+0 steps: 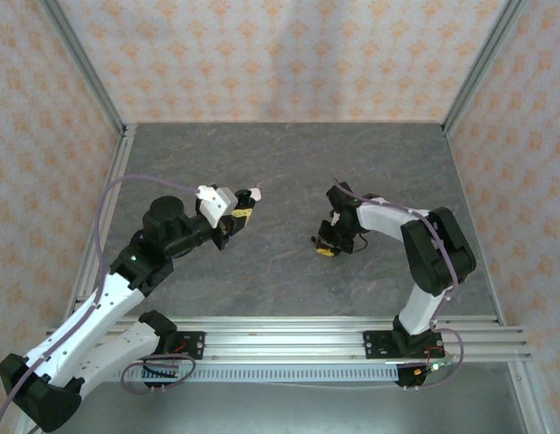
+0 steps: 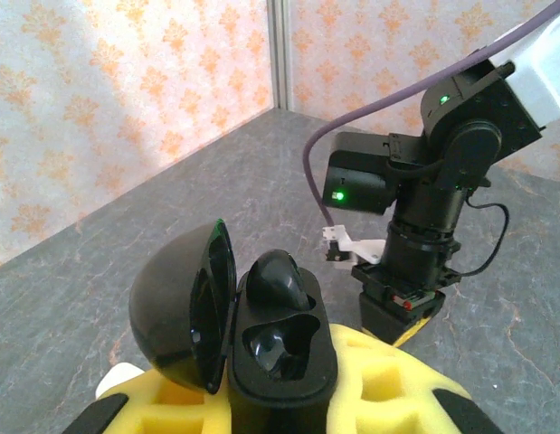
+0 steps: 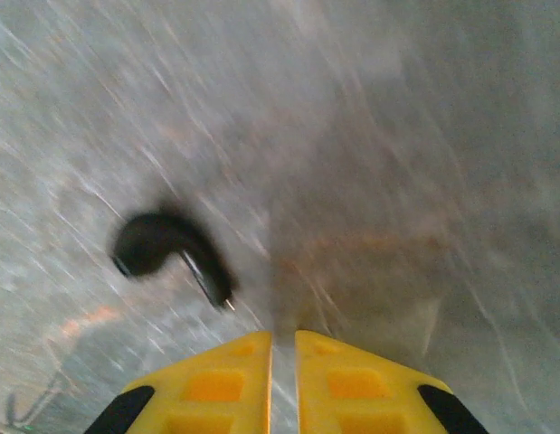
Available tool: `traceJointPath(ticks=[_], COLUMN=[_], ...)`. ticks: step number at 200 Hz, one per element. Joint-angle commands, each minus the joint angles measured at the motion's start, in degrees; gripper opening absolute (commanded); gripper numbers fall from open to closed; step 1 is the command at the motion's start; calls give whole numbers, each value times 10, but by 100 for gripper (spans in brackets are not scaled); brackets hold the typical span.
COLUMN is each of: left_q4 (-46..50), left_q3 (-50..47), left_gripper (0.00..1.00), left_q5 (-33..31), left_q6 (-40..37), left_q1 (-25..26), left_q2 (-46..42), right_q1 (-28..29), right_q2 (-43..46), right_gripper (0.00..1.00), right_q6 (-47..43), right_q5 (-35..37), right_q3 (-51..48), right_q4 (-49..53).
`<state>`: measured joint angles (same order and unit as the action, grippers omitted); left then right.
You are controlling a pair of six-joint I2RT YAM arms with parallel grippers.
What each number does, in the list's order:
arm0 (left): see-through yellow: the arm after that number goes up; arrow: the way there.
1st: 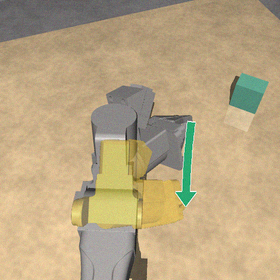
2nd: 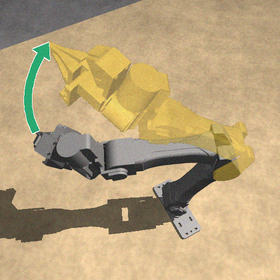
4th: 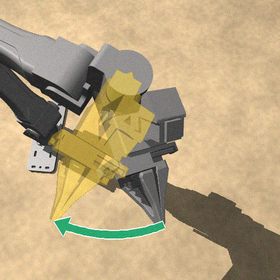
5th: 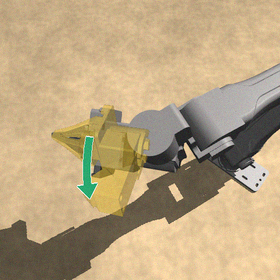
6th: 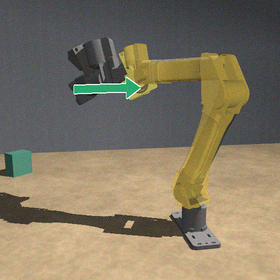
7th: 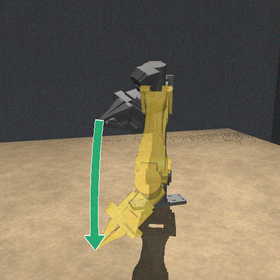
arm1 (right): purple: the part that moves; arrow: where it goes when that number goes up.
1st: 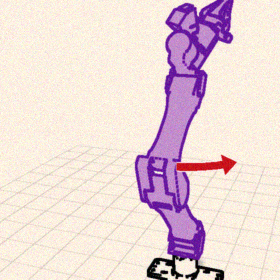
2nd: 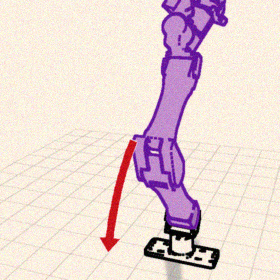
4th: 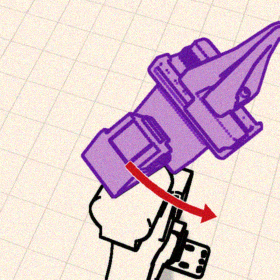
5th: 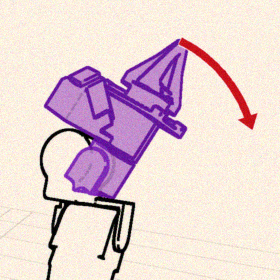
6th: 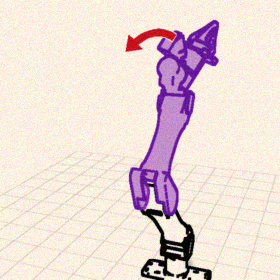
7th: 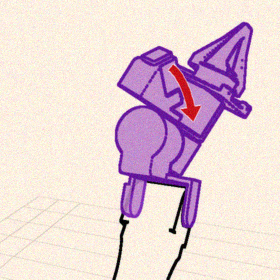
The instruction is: Insert wireless bluetooth earbuds into charging case
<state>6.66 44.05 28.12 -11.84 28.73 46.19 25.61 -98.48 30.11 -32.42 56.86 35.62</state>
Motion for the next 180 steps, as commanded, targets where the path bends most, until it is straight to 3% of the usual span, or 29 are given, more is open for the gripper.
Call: traceJointPath(ticks=[1, 61, 103, 180], left_q4=[-9, -50, -67, -17], left_q3=[-5, -24, -26, -2], left_gripper=[0, 0, 0, 0], left_q5=[12, 83, 106, 75], left_q6=[9, 3, 7, -10], left_q1=[-2, -2, -2, -2], left_q2=[-11, -12, -8, 1], right_q1=[1, 29, 46, 59], right_q2=[42, -3, -67, -121], right_gripper=[16, 39, 40, 37], right_q6=[7, -50, -70, -83], right_q5=[54, 140, 157, 173], right_q3=[37, 154, 212, 259], right_q4=[76, 155, 168, 186])
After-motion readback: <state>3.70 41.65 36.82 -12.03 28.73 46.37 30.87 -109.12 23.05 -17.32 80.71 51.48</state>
